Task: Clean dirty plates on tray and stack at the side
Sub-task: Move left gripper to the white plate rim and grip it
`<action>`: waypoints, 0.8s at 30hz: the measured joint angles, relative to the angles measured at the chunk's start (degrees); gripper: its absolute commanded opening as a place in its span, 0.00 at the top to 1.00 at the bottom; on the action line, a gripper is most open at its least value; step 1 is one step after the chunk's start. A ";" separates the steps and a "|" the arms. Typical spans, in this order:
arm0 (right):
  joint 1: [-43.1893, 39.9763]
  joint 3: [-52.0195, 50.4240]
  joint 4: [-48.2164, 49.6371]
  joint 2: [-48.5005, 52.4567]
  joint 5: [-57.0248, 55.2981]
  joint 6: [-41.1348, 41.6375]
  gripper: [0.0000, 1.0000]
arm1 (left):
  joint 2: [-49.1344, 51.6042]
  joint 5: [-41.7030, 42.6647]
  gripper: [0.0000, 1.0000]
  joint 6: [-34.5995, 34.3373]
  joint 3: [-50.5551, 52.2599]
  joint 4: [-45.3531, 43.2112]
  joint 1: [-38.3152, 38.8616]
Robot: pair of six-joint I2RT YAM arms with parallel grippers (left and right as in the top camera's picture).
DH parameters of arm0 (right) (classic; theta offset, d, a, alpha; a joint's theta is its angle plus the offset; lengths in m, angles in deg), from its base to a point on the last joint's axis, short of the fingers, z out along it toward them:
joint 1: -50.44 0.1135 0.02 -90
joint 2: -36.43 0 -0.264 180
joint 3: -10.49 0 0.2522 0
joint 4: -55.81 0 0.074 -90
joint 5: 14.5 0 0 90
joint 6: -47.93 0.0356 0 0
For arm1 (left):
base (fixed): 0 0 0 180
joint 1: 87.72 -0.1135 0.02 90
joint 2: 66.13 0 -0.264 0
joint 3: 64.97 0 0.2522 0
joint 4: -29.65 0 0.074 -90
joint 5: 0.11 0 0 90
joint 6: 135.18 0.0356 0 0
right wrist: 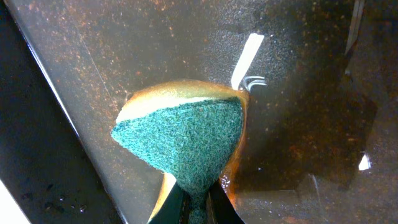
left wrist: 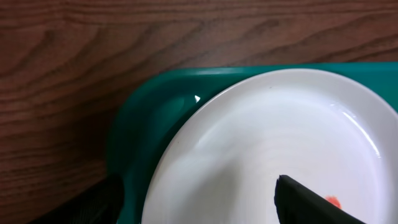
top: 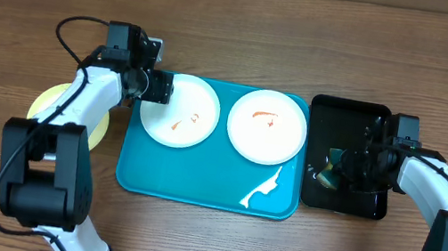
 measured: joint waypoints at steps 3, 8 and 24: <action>0.00 0.00 -0.02 0.00 0.00 0.02 0.96 | 1.57 0.02 0.25 0.00 0.00 -0.11 0.00; 0.00 0.00 -0.04 0.00 0.00 0.02 0.96 | 3.39 0.55 0.41 0.02 0.00 0.17 0.00; 0.00 0.00 -0.50 0.00 -0.02 0.00 0.96 | 4.28 1.29 0.83 -0.28 -1.49 17.86 -0.17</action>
